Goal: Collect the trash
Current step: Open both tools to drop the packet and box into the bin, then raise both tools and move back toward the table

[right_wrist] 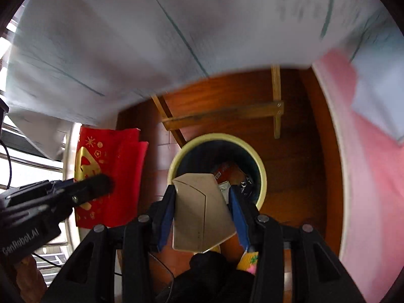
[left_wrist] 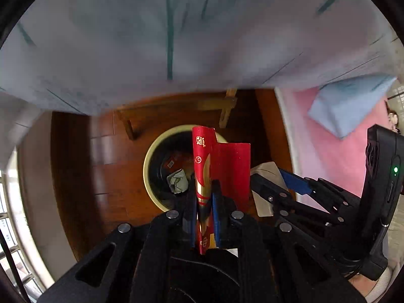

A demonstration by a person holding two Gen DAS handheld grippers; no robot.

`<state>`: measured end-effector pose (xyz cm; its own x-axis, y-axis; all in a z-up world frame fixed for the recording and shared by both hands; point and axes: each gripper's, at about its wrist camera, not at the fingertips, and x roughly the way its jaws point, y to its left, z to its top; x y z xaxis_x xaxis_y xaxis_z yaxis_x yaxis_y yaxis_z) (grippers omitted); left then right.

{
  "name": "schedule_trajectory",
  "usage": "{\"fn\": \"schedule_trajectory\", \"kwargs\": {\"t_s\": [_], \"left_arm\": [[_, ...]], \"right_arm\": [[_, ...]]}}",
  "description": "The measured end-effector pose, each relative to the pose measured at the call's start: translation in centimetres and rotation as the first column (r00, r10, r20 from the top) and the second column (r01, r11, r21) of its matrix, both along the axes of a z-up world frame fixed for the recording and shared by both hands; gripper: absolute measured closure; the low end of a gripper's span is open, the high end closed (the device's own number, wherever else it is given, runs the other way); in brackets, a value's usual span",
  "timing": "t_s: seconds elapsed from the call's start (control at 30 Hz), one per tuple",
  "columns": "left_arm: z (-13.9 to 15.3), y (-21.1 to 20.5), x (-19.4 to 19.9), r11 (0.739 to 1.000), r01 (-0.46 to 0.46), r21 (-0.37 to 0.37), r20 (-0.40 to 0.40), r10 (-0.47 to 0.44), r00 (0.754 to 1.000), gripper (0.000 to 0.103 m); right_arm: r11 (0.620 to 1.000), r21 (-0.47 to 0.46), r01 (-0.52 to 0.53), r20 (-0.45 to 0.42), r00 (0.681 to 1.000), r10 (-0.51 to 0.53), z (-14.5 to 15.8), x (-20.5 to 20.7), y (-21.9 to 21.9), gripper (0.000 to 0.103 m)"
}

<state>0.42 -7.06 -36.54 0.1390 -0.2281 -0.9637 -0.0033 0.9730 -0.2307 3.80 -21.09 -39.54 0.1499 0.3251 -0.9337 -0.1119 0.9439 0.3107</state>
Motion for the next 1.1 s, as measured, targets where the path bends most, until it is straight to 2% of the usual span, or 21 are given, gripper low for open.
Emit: {"fn": "schedule_trajectory", "kwargs": {"t_s": [0.07, 0.13, 0.17, 0.23, 0.27, 0.3, 0.37, 0.47, 0.53, 0.8, 0.93, 1.1], "left_arm": [[-2.1, -0.3, 0.2, 1.000, -0.001, 0.017, -0.001, 0.001, 1.000, 0.092], [-3.9, -0.5, 0.2, 0.999, -0.002, 0.037, 0.005, 0.002, 1.000, 0.084], [-4.7, -0.5, 0.2, 0.999, -0.005, 0.050, 0.008, 0.005, 1.000, 0.076], [-5.9, -0.3, 0.2, 0.998, -0.001, 0.062, 0.005, 0.001, 1.000, 0.058], [-6.3, -0.4, 0.3, 0.997, -0.001, 0.076, 0.002, 0.001, 1.000, 0.040], [-6.5, -0.2, 0.2, 0.995, -0.009, 0.101, 0.004, 0.009, 1.000, 0.031], [-7.0, 0.0, 0.2, 0.993, -0.018, 0.113, 0.003, 0.018, 1.000, 0.021], [-6.6, 0.6, 0.4, 0.990, -0.044, 0.133, 0.006, 0.043, 0.999, 0.018], [-6.1, 0.9, 0.5, 0.988, -0.052, 0.143, 0.013, 0.050, 0.999, 0.012], [-1.7, 1.5, 0.7, 0.984, -0.070, 0.163, 0.053, 0.063, 0.997, 0.011], [1.9, 1.9, 0.5, 0.985, -0.077, 0.155, 0.071, 0.067, 0.995, 0.011], [8.5, 2.4, -0.2, 0.989, -0.065, 0.129, 0.105, 0.051, 0.993, 0.011]], "right_arm": [[1.000, 0.002, 0.006, -0.001, 1.000, -0.006, -2.1, 0.3, 0.1, 0.060], [1.000, 0.008, 0.018, -0.008, 1.000, -0.018, -4.0, 0.6, -0.1, 0.059], [1.000, 0.015, 0.026, -0.017, 1.000, -0.026, -4.9, 0.8, -0.1, 0.058], [0.999, 0.020, 0.037, -0.024, 0.999, -0.037, -5.9, 0.9, -0.2, 0.043], [0.999, 0.020, 0.040, -0.024, 0.999, -0.039, -6.2, 1.0, -0.2, 0.040], [0.999, 0.017, 0.041, -0.022, 0.999, -0.041, -6.5, 0.9, -0.3, 0.037], [0.999, 0.014, 0.040, -0.017, 0.999, -0.039, -6.6, 0.9, -0.3, 0.035], [0.999, 0.005, 0.035, -0.006, 0.999, -0.035, -5.9, 0.8, -0.5, 0.035], [0.999, 0.001, 0.034, 0.004, 0.999, -0.034, -5.4, 0.7, -0.7, 0.035], [0.999, -0.019, 0.050, 0.030, 0.998, -0.049, -0.6, 0.7, -1.3, 0.035], [0.998, -0.029, 0.059, 0.035, 0.998, -0.058, 3.4, 0.4, -1.7, 0.035], [0.998, -0.041, 0.048, 0.055, 0.997, -0.045, 10.0, -0.2, -2.1, 0.035]]}}
